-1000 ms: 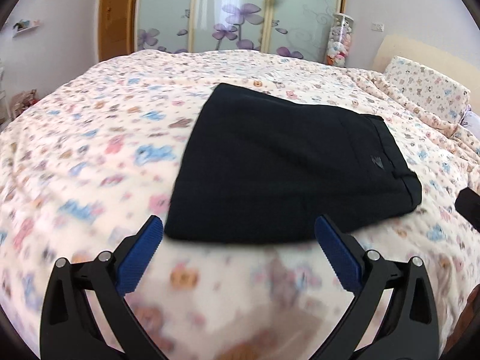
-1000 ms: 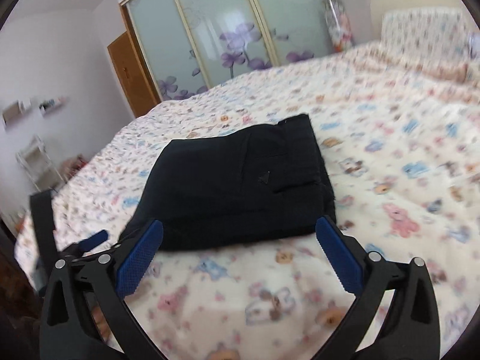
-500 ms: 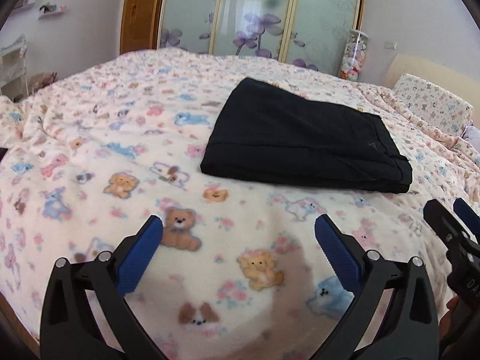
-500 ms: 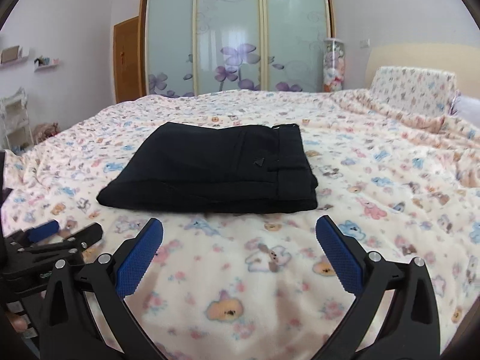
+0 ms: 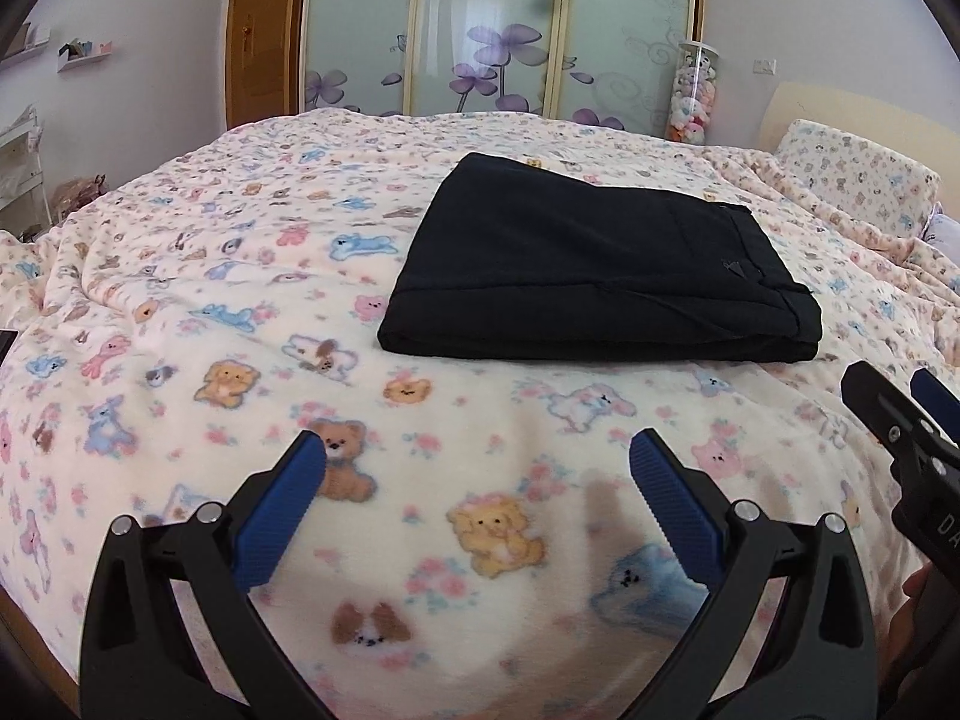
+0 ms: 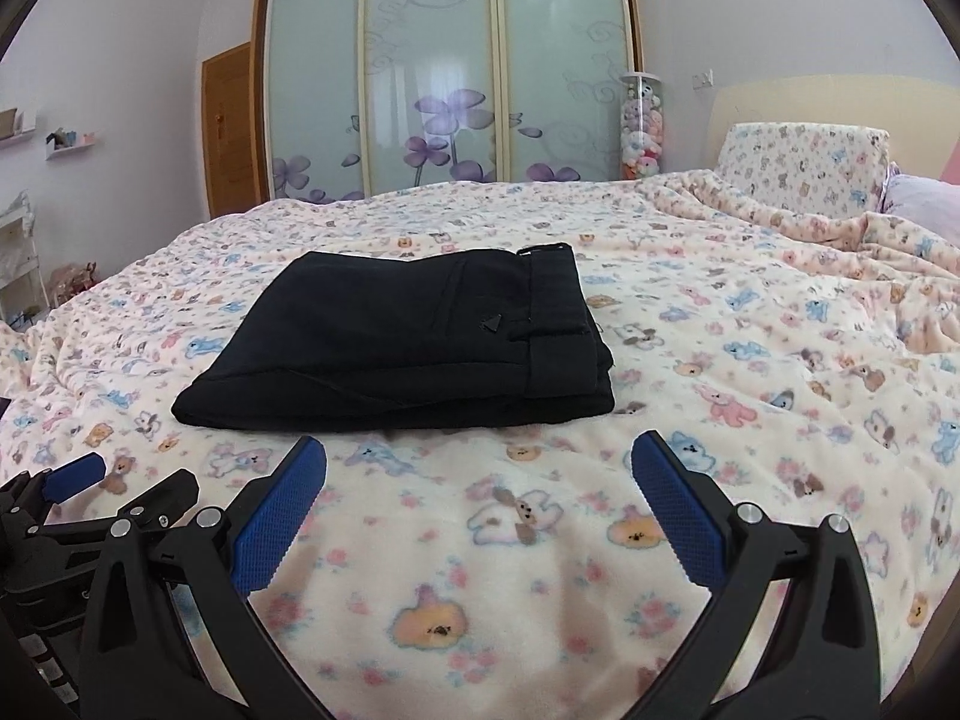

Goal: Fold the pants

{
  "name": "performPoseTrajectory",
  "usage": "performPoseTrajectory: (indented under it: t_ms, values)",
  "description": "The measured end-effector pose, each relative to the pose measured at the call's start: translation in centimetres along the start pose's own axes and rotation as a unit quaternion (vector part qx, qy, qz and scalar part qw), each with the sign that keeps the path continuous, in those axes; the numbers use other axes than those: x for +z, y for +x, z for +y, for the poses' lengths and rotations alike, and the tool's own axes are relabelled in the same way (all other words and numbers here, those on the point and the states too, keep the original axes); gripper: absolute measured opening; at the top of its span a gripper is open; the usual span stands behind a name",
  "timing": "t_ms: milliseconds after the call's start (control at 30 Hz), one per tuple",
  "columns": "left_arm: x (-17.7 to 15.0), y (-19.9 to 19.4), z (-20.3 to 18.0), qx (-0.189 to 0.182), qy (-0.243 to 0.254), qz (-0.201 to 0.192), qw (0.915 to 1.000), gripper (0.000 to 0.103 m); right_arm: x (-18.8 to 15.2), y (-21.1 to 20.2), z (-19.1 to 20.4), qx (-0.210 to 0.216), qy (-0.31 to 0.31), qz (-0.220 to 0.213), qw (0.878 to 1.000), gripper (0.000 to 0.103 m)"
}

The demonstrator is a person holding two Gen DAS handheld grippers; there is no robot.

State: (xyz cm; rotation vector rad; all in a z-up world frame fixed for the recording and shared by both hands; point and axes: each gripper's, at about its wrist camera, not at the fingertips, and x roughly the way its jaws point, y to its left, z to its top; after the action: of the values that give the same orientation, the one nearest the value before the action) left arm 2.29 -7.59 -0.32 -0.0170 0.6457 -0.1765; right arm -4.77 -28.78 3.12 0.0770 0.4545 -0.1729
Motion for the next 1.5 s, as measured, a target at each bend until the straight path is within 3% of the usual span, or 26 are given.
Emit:
performPoseTrajectory:
  t_ms: [267, 500, 1500]
  values:
    - [0.0, 0.4, -0.1, -0.006, 0.0, 0.008, 1.0, 0.101, -0.1, 0.4, -0.1, -0.002, 0.003, 0.008, 1.0, 0.102]
    - [-0.1, 0.7, -0.5, 0.028, 0.012, 0.017, 0.9994, 0.101, -0.2, 0.8, -0.2, -0.002, 0.009, 0.019, 1.0, 0.102]
    - [-0.2, 1.1, -0.3, 0.023, 0.009, 0.027, 0.9993, 0.101, -0.4, 1.2, -0.1, -0.001, 0.008, 0.027, 1.0, 0.102]
